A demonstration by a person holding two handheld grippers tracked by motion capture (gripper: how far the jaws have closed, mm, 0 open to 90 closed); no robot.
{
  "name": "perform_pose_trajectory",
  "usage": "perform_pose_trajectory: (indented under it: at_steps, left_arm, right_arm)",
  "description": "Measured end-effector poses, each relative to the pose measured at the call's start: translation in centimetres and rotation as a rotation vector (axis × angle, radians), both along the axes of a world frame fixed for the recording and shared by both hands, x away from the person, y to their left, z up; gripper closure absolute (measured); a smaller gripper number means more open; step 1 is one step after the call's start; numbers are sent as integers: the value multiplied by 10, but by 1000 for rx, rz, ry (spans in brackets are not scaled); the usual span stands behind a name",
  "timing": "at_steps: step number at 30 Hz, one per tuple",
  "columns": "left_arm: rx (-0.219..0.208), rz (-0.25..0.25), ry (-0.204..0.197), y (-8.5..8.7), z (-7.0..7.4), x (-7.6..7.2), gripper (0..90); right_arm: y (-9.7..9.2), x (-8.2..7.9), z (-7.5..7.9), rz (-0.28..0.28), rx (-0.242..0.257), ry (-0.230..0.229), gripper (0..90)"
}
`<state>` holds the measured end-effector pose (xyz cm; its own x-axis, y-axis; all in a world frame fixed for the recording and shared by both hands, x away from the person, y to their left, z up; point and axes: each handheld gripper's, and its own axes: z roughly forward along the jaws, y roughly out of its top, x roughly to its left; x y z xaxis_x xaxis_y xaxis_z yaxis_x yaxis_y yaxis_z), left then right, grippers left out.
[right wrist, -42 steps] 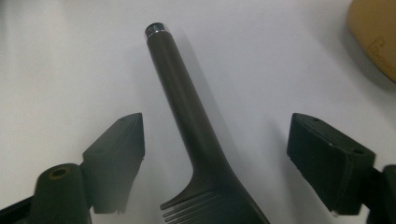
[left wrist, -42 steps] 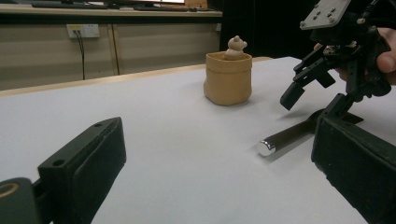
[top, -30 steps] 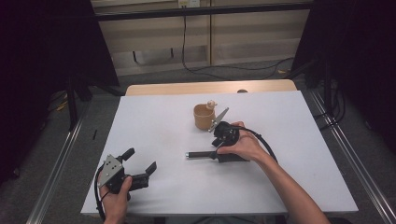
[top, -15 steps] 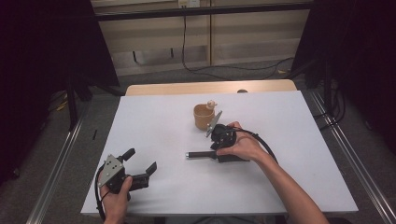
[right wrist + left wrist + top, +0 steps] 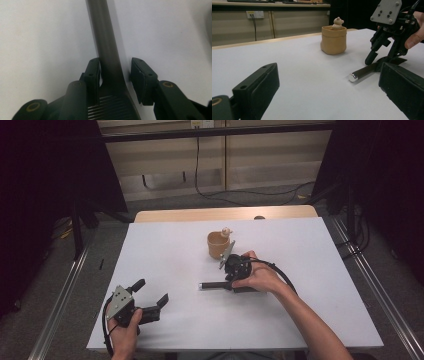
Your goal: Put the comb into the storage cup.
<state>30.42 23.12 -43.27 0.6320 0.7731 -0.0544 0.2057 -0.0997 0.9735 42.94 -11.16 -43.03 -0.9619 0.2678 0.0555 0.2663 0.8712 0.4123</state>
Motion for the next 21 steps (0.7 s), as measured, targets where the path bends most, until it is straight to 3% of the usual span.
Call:
perform_pose_trajectory:
  at_steps: [12, 21]
  left_arm:
    - [-1, -2, 5, -1, 0, 1, 33]
    - [-1, 2, 9, 0, -1, 1, 33]
  right_arm:
    - [1, 0, 0, 7, -6, -1, 657]
    - [5, -1, 2, -2, -36, -1, 699]
